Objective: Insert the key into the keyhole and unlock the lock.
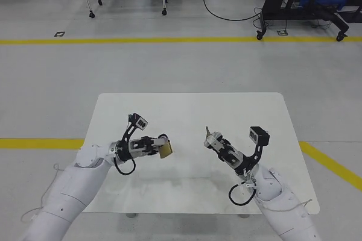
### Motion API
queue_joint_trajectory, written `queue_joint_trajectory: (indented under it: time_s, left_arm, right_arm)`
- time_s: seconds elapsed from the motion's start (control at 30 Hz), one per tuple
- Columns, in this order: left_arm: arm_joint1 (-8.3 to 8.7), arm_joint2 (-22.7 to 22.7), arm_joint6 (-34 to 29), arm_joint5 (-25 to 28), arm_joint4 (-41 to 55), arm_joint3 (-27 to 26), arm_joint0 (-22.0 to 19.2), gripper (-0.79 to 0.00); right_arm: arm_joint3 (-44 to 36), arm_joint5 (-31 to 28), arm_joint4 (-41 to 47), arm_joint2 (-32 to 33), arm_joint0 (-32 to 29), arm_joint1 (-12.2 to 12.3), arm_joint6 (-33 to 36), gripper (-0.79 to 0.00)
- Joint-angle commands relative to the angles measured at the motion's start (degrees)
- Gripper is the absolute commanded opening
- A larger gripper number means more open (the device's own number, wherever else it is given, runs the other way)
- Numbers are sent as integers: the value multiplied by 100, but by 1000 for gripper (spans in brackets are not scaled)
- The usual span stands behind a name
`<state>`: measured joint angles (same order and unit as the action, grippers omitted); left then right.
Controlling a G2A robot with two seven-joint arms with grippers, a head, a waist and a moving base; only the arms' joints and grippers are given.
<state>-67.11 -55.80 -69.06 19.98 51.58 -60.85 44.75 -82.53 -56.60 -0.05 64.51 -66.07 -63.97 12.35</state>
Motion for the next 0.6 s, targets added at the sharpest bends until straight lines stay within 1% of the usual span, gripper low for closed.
queue_joint_trajectory:
  time_s: [0.0, 0.07, 0.13, 0.17, 0.27, 0.37, 0.43, 0.47, 0.5, 0.57]
  left_arm:
    - [-41, 26, 279, -775, 306, 139, -81, -785]
    - [-92, 82, 363, -1206, 498, 307, -180, -785]
    - [-141, 166, 251, -1248, 425, 375, -332, -785]
    - [-166, 222, 216, -1350, 396, 484, -393, -785]
    - [-241, 371, 337, -1469, 114, 810, -668, -785]
    - [-321, 486, 397, -1480, -79, 1035, -925, -785]
    - [-362, 546, 516, -1299, -324, 1145, -1077, -785]
    - [-379, 565, 581, -1136, -441, 1173, -1113, -785]
    - [-386, 579, 667, -923, -615, 1216, -1135, -785]
    - [-386, 579, 667, -923, -615, 1216, -1135, -785]
  right_arm:
    - [-64, 244, 374, 44, -80, 19, 73, -785]
    - [-141, 804, 609, 169, -113, 67, 359, -785]
    - [-325, 1260, 518, 352, -168, 118, 593, -785]
    - [-435, 1469, 363, 453, -196, 147, 711, -785]
    - [-887, 2054, -199, 711, -387, 210, 842, -785]
    - [-1331, 2563, -419, 860, -640, 248, 963, -785]
    - [-1571, 2866, -204, 881, -801, 263, 1190, -785]
    - [-1647, 3139, 307, 826, -906, 262, 1448, -785]
    - [-1720, 3542, 923, 802, -978, 264, 1773, -785]
    - [-1720, 3542, 923, 802, -978, 264, 1773, -785]
